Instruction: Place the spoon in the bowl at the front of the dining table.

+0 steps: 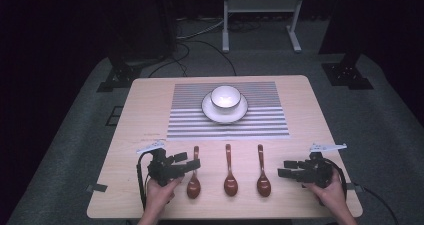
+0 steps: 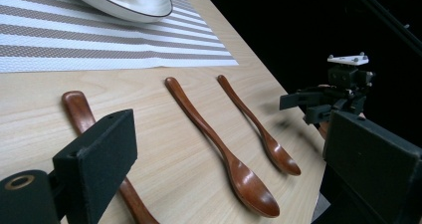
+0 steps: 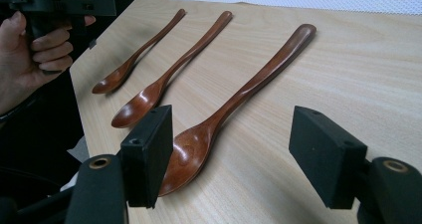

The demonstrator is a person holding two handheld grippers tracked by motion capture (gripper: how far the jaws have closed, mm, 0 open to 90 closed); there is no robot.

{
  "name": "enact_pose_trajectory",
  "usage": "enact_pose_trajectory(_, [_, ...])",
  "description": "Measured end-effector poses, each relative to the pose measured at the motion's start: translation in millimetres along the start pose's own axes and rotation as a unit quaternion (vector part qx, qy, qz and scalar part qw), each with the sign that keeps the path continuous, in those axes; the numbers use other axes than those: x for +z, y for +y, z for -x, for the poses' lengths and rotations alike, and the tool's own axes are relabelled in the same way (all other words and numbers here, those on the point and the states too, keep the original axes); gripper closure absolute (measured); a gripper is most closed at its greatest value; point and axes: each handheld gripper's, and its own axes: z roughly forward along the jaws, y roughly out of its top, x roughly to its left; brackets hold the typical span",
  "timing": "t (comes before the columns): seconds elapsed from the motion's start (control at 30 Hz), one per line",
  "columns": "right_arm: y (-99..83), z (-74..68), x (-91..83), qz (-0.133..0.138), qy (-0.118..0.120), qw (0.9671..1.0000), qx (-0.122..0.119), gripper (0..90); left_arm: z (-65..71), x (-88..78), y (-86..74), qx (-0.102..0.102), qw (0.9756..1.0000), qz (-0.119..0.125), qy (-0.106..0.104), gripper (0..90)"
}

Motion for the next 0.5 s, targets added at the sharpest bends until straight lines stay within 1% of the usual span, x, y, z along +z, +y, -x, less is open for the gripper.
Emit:
enact_pose_trajectory(0.07, [0.4,0.3,0.2,0.0,0.001,1.0,0.002,32.6,0.6,1.3,-0.1,0.0,1.0,-0.002,-0.002,5.9])
enact_pose_trajectory(0.17, [1.7,1.7,0.4,-0.001,0.003,1.0,0.008,32.5,2.3,4.3,-1.1,-0.01,0.9999,-0.001,-0.013,5.9])
enact_pose_trajectory(0.27, [4.9,2.4,2.4,-0.005,0.005,0.9999,0.01,32.5,4.9,6.6,-2.3,-0.008,0.9998,-0.004,-0.015,5.9])
enact_pose_trajectory(0.37, [7.2,2.3,4.3,-0.009,0.007,0.9999,0.01,32.5,6.9,10.2,-3.9,-0.011,0.9997,-0.009,-0.019,5.9])
enact_pose_trajectory(0.5, [12.6,1.8,8.2,-0.017,0.008,0.9998,0.006,32.5,10.8,17.1,-6.0,-0.008,0.9995,-0.017,-0.025,5.9])
